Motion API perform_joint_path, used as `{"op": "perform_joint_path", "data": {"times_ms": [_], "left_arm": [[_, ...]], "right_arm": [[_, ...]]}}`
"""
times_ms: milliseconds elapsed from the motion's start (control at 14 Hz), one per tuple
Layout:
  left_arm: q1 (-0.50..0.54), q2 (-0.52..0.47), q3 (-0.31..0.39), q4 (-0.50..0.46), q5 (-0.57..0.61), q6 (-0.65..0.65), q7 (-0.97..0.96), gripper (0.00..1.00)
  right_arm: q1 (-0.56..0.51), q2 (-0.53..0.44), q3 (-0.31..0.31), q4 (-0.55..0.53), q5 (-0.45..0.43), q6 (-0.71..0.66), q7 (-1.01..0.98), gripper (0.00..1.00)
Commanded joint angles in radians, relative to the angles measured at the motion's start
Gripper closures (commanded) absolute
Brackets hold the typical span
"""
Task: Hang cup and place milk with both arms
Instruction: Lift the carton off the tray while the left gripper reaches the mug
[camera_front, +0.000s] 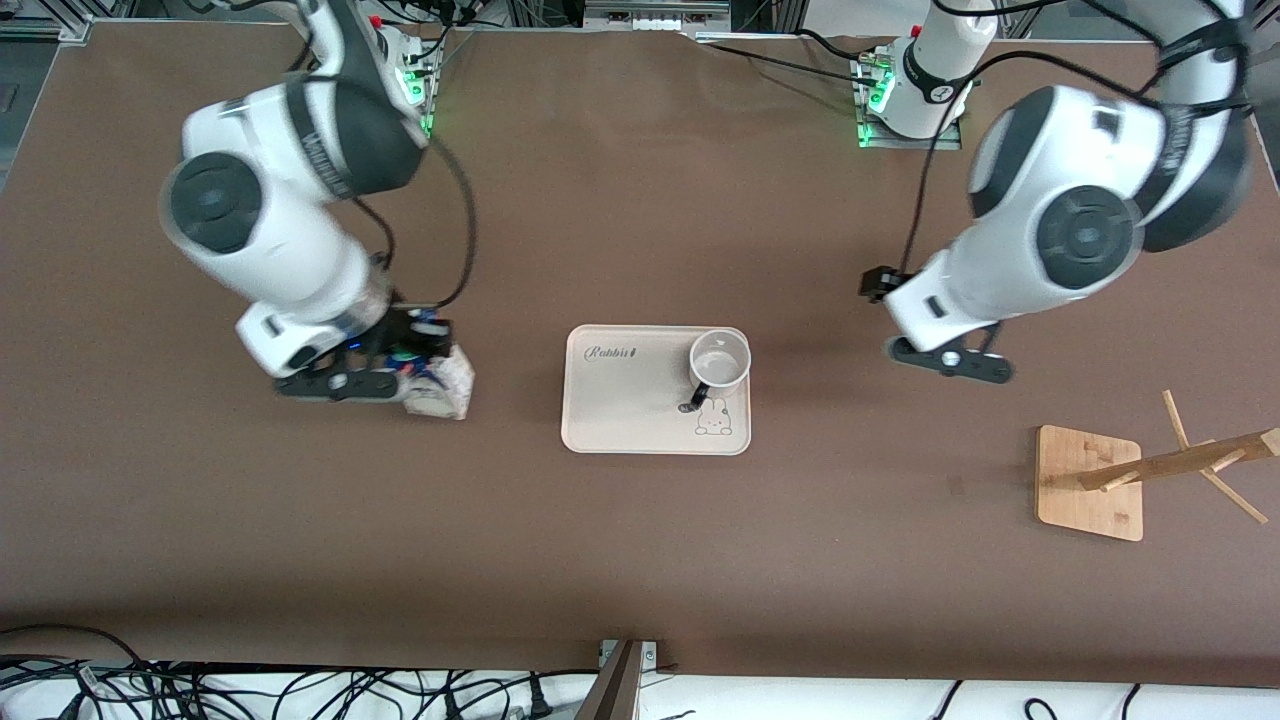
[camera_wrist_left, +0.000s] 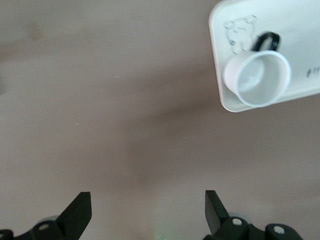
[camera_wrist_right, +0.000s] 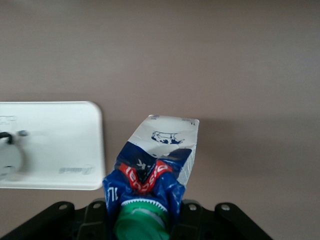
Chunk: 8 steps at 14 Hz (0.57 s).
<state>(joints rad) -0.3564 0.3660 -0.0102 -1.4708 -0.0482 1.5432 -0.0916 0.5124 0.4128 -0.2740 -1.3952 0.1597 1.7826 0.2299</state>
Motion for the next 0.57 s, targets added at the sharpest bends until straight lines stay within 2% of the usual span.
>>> {"op": "perform_joint_path", "data": {"times_ms": [0,357,500], "left_arm": [[-0.096,0.111,0.010,0.093,-0.027,0.021,0.004,0.00],[-0.223,0.195,0.013,0.109,-0.059,0.141,0.001,0.00],[-0.265,0.231,0.015,0.109,-0.050,0.231,-0.002,0.00]], "right_arm": [[-0.078,0.001,-0.040,-0.024,0.023,-0.011,-0.183,0.73],[-0.248,0.033,-0.039,-0.128,0.043,0.018,-0.392,0.73],[-0.275,0.032,-0.039,-0.226,0.092,0.117,-0.446,0.73]]}}
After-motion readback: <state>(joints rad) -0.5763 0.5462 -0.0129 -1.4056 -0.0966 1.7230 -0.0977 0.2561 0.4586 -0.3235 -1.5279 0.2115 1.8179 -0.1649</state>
